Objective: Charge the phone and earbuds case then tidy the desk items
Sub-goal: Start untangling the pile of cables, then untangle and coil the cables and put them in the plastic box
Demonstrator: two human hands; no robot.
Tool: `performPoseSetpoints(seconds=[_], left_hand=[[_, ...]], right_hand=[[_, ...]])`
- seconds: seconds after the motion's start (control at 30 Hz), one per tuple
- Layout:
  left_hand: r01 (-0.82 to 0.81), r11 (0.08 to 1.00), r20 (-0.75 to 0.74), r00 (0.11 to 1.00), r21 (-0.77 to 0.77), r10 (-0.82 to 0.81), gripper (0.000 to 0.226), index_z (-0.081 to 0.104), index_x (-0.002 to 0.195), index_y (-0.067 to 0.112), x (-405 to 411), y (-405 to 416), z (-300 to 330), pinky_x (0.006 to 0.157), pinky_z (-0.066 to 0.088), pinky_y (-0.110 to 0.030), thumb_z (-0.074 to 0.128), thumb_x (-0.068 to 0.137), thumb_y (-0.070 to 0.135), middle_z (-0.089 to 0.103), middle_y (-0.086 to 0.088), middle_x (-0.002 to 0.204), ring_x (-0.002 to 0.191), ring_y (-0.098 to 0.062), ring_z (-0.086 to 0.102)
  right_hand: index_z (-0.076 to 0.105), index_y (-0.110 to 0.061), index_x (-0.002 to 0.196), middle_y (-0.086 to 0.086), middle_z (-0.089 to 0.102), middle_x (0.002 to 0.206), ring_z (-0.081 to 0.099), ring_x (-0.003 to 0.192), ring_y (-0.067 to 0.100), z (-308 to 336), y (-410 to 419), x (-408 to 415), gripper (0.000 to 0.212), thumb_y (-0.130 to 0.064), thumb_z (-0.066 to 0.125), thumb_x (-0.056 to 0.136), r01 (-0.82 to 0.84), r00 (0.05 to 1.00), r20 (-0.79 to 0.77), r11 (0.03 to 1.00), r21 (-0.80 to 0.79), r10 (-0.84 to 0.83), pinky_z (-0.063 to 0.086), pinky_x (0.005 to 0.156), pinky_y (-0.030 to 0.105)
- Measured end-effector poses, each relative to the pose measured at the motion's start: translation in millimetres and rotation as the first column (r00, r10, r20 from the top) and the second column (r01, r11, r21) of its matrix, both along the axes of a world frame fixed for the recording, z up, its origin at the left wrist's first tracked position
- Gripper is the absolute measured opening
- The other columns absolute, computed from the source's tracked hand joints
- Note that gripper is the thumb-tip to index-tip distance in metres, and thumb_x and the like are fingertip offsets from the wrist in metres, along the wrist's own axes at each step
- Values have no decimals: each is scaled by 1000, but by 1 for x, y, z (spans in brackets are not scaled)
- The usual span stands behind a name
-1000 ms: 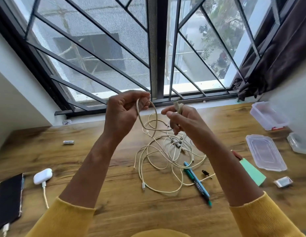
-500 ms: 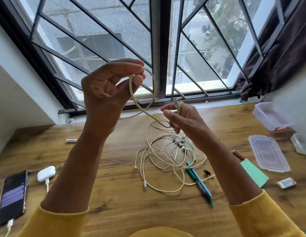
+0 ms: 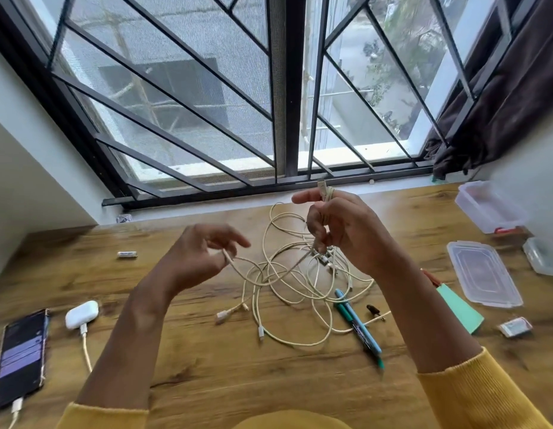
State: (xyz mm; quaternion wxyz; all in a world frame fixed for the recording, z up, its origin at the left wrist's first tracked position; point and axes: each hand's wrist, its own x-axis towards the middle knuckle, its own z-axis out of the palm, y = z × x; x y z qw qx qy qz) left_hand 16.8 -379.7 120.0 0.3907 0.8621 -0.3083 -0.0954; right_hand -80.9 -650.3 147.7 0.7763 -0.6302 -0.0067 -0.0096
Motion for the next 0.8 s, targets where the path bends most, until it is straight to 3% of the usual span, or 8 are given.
performPoseSetpoints(seconds=[0.13, 0.23, 0.33, 0.47, 0.53, 0.6, 0.7, 0.8], left_hand=[[256, 927, -371, 917, 275, -144, 77, 74, 120, 49, 3, 6, -18, 123, 40, -43, 55, 76, -11, 73, 24, 122, 130, 6, 58], [418, 888, -561, 789, 192, -250, 85, 60, 139, 55, -6, 4, -6, 131, 19, -35, 68, 68, 10, 44, 21, 162, 155, 3, 26], [385, 923, -584, 747, -11, -318, 84, 53, 149, 54, -18, -6, 12, 123, 25, -24, 80, 74, 26, 28, 22, 168, 157, 7, 16], [354, 898, -371, 822, -260, -431, 53, 49, 156, 28, -38, -44, 14, 123, 39, -42, 64, 105, 31, 55, 12, 155, 150, -6, 43], [347, 864, -299, 835, -365, -461, 33, 63, 140, 22, -48, -60, 8, 114, 49, -38, 48, 111, 21, 67, 0, 138, 136, -16, 59], [286, 844, -357, 809, -453, -466, 29, 72, 122, 25, -54, -66, 1, 100, 56, -39, 46, 109, 31, 71, -17, 111, 107, -23, 71], [204, 815, -455, 744, -543, -489, 45, 71, 98, 13, -52, -62, -13, 74, 51, -39, 62, 99, 57, 59, -13, 77, 71, -19, 61], [178, 796, -507, 686, -578, -522, 56, 56, 73, 9, -44, -53, -18, 65, 41, -37, 72, 93, 59, 43, -9, 65, 57, -27, 40]], right_hand=[[59, 0, 126, 7, 50, 66, 52, 64, 21, 8, 2, 1, 36, -10, 38, 99, -75, 997, 34, 990, 121, 71, 44, 47, 29], [58, -4, 125, 8, 57, 70, 58, 73, 24, 14, 4, 2, 36, -17, 41, 95, -105, 994, 37, 979, 172, 101, 45, 44, 26], [54, -5, 127, 10, 64, 79, 62, 77, 20, 16, 7, 2, 33, -17, 37, 101, -148, 988, 64, 963, 223, 137, 43, 42, 24], [48, -8, 125, 13, 66, 93, 68, 79, 17, 18, 17, 2, 26, -9, 33, 103, -265, 964, 103, 879, 396, 244, 44, 41, 19], [48, -7, 123, 16, 66, 99, 70, 80, 17, 19, 24, 2, 27, -3, 33, 101, -314, 949, 143, 844, 434, 280, 46, 42, 19], [49, -6, 122, 17, 67, 102, 69, 86, 20, 19, 27, 1, 30, 2, 32, 99, -330, 943, 171, 847, 417, 284, 47, 42, 20], [53, -8, 117, 15, 67, 93, 64, 81, 22, 20, 28, -2, 29, 1, 32, 98, -375, 927, 186, 821, 431, 326, 45, 40, 20], [52, -7, 108, 11, 55, 67, 37, 59, 20, 24, 27, -3, 21, -5, 37, 94, -477, 873, 194, 700, 532, 447, 34, 33, 20]])
